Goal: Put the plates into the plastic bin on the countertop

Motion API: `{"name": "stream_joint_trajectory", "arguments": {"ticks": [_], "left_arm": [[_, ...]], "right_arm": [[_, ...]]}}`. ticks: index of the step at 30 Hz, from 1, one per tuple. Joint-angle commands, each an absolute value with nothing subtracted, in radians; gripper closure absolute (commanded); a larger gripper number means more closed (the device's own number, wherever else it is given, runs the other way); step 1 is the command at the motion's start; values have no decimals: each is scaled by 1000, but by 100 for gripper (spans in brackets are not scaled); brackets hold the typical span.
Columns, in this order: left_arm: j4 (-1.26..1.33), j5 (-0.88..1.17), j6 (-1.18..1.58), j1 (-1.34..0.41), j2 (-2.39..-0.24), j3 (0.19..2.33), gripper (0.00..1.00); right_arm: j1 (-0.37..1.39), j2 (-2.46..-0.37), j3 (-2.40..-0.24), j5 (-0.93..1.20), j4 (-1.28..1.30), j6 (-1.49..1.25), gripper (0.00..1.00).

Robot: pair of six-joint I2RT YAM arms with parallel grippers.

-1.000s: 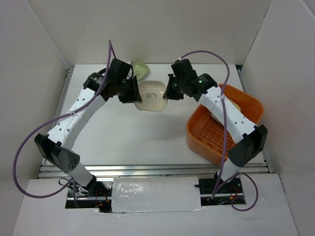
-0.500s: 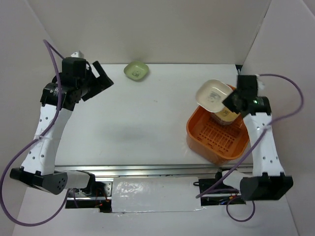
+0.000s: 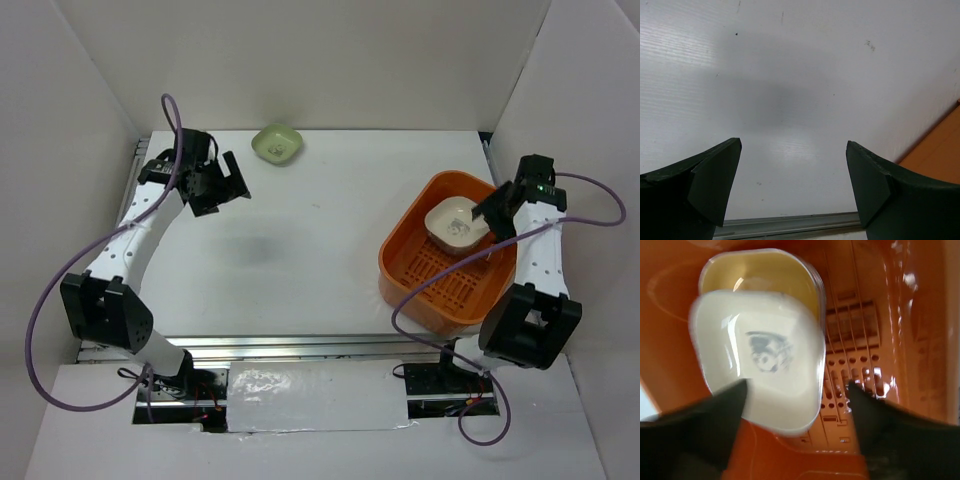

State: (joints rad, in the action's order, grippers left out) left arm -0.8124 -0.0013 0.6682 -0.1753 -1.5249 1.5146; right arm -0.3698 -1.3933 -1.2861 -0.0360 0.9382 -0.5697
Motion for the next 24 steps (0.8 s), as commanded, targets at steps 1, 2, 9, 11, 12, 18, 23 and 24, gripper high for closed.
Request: {"name": "stream_joint_trajectory", "arguments": {"ticks": [1,2,9,11,12,18,23,24], "left_arm": [[-729,61,621,-178,-1554,1519,1],[-729,63,620,-181,-1578,1523,1],[-640,5,682,-158,-1641,1545,1],[-601,-26,762,-140,-1692,1540,1],[-582,-15,790,-129,-1716,1533,1],[-48,187,1138,-11,-1871,1277,1],[282,201,1219,-18,-2034,1265,1],[329,193,1232,-21,-2058,1276,1]], "right_arm": [[-391,-1387,-1432,-17,914,-557,0],[-387,-1384,-1448,-34,925,-560,0],[-316,-1244,-1557,79,953,-572,0],[-295,-1184,-1536,259,910,-580,0],[-290,-1166,-1493,338,888,-598,0],[-180,-921,-1170,739,560,-773,0],[-88,-871,-1155,733,586,-727,0],[-78,-873,-1161,724,609,-703,0]]}}
